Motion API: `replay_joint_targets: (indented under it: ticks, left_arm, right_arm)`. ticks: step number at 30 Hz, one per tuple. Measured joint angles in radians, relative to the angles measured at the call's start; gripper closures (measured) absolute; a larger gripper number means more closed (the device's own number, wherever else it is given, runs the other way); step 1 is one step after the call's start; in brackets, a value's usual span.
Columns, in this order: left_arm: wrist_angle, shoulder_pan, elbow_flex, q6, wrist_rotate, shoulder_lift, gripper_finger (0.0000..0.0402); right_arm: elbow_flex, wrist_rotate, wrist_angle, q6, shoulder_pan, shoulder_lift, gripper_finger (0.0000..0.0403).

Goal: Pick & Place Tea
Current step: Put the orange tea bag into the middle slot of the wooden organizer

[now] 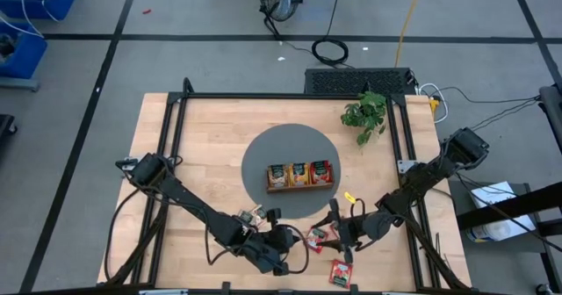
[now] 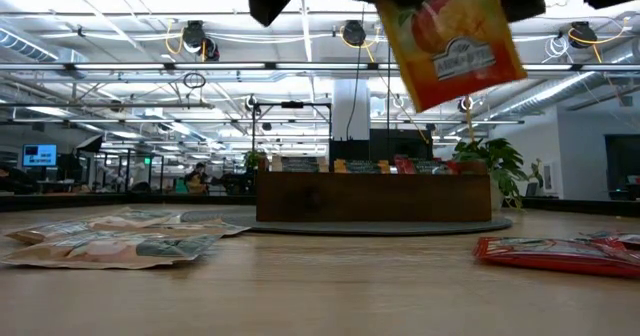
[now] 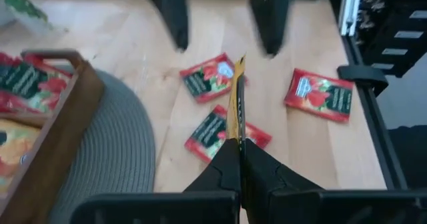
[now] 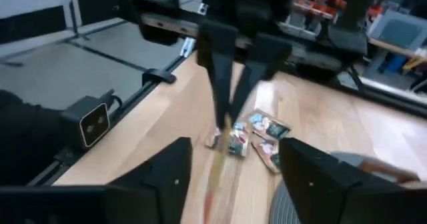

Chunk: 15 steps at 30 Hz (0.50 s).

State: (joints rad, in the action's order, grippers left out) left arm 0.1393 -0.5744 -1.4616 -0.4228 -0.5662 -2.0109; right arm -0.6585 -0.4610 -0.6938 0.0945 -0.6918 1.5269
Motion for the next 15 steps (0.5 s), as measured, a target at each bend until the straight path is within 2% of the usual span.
replay_joint_targets:
  ticks: [4, 9, 15]
  left_arm:
    - [0.029, 0.012, 0.000, -0.034, 0.001, 0.000, 0.0400]
    - [0.029, 0.019, 0.000, -0.036, 0.002, 0.000, 0.0401]
    - [0.029, 0.019, 0.000, -0.040, 0.011, 0.000, 0.0401]
  right_arm:
    - [-0.052, 0.018, 0.095, 0.021, 0.009, 0.005, 0.0171]
    - [-0.152, 0.042, 0.315, -0.048, 0.049, 0.005, 0.0177]
    - [-0.160, 0.075, 0.335, -0.091, 0.100, 0.005, 0.0197]
